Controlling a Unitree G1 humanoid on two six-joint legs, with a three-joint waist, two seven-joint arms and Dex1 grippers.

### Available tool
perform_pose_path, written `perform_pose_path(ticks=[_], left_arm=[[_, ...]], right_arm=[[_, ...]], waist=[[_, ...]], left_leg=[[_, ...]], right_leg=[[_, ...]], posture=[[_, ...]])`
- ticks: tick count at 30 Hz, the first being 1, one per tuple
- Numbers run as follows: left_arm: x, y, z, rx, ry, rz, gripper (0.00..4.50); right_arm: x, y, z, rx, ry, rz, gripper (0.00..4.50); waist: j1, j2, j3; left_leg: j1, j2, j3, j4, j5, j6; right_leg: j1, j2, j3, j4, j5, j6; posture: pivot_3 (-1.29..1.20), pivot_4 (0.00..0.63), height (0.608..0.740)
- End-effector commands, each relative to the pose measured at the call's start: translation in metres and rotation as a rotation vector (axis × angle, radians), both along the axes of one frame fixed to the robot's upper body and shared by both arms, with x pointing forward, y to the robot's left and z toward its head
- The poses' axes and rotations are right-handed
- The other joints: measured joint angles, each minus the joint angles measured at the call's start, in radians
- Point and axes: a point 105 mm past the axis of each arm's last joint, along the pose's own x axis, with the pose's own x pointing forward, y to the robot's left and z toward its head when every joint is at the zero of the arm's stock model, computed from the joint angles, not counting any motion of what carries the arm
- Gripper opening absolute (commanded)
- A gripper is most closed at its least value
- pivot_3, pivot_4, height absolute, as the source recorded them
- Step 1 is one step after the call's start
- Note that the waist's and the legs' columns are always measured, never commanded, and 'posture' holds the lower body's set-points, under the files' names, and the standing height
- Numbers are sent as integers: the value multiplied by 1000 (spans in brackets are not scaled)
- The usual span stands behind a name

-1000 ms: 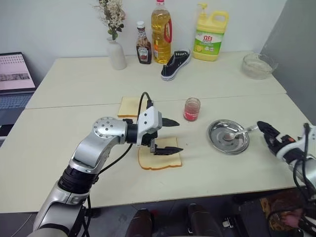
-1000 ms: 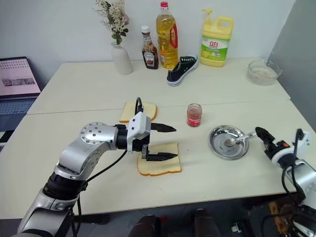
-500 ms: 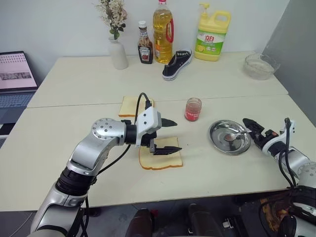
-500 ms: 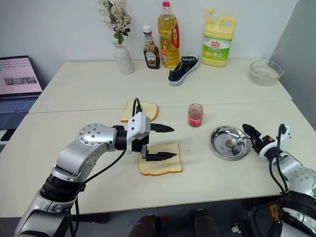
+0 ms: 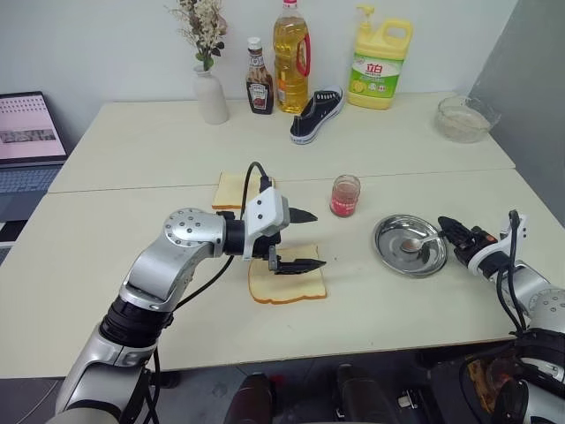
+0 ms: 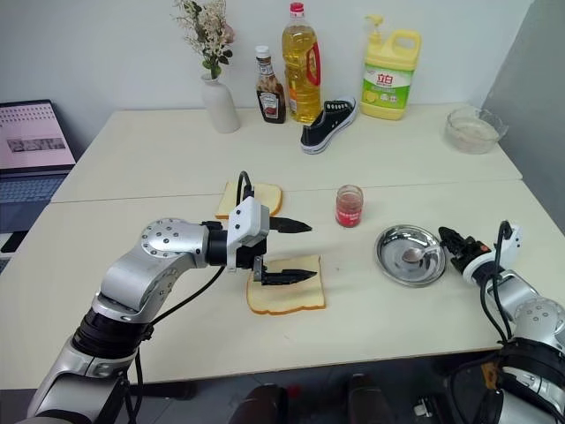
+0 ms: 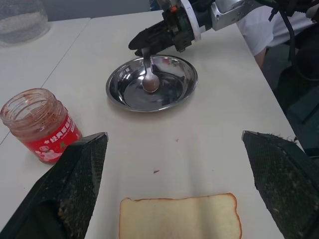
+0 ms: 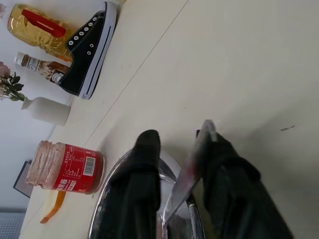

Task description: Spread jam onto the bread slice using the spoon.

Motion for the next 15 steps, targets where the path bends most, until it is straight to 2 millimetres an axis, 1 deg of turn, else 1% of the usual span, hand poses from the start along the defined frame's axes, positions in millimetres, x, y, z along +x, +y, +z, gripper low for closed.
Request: perform_pose_path(ticks=[1,6,8,10,11,13,14,15], left_arm=[[2,2,13,-26,-47,7,4500],[3,4,13,-25,-46,12,4500],[3,6,13,-25,-46,19,4500],[6,10,14,-28,-45,38,4500],[10,15,15,-35,-42,64,4500],[15,22,16,-43,-36,99,4500],[18,29,15,-43,-33,124,4500],[20,33,14,-40,-32,141,4500]], right_arm=[[0,-8,16,5,-67,-21,75],[-3,-8,22,1,-91,-15,28],[-6,-5,30,-19,-115,2,28],[-8,3,43,-57,-149,30,28],[-10,11,57,-108,-185,60,28],[-12,23,75,-175,-233,93,28],[-12,33,91,-220,-274,115,28],[-12,39,102,-256,-302,124,28]], waist=[[0,0,0],[0,0,0],[0,0,0],[0,0,0],[0,0,0],[-4,1,0],[-7,1,0],[-9,1,0]], left_leg=[[0,0,0,0,0,0],[0,0,0,0,0,0],[0,0,0,0,0,0],[0,0,0,0,0,0],[0,0,0,0,0,0],[-1,0,0,0,0,0],[0,0,0,0,0,0],[0,0,0,0,0,0]], right_leg=[[0,0,0,0,0,0],[0,0,0,0,0,0],[0,0,0,0,0,0],[0,0,0,0,0,0],[0,0,0,0,0,0],[-1,0,0,0,0,0],[-1,0,0,1,0,0],[-1,0,0,1,0,0]], posture=[[0,150,740],[0,150,740],[0,150,740],[0,150,740],[0,150,740],[0,150,740],[0,150,740],[0,150,740]])
